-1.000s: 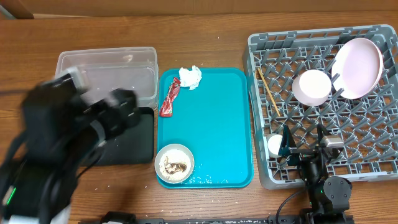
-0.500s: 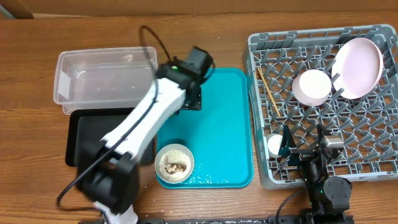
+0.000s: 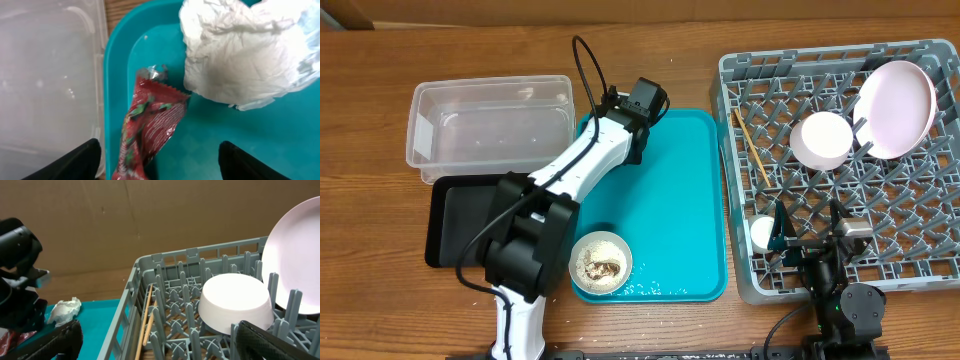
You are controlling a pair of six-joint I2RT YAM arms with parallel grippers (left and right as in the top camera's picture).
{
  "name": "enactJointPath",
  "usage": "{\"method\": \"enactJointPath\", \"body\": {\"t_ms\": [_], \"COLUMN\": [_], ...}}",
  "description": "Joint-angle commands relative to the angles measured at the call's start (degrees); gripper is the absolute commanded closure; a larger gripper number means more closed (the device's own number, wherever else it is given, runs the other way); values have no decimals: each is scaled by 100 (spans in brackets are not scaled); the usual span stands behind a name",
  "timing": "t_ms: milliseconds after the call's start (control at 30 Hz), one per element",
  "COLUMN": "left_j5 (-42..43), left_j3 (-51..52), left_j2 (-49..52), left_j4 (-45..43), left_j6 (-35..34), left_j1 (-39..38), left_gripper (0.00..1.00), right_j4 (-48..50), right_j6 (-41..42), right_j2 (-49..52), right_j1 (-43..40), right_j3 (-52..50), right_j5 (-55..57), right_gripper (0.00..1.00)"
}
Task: Sort waste into correct bins and load items into the dishwasher
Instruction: 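Grasp the red wrapper on the teal tray with the left gripper, then carry the red wrapper to the clear bin and release it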
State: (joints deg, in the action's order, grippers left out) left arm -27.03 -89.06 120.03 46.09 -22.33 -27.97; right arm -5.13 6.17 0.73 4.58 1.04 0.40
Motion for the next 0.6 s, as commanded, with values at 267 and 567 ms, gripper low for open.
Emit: {"method": "enactJointPath", "body": {"t_ms": [267,567], "left_j5": [214,758], "left_j3": [-155,-863], "left_j2": [293,-748], "left_j4": [195,1429], "left_j6": [164,-815], "left_j1": [52,61], "left_gripper": [93,96], "right_j4": [37,37], "right_j6": [-22,-22], "right_j2": [-48,-48], "right_j1": [-22,-22], "right_j3": [-57,-57], "right_j5": [2,2], "right_gripper": [0,0]}}
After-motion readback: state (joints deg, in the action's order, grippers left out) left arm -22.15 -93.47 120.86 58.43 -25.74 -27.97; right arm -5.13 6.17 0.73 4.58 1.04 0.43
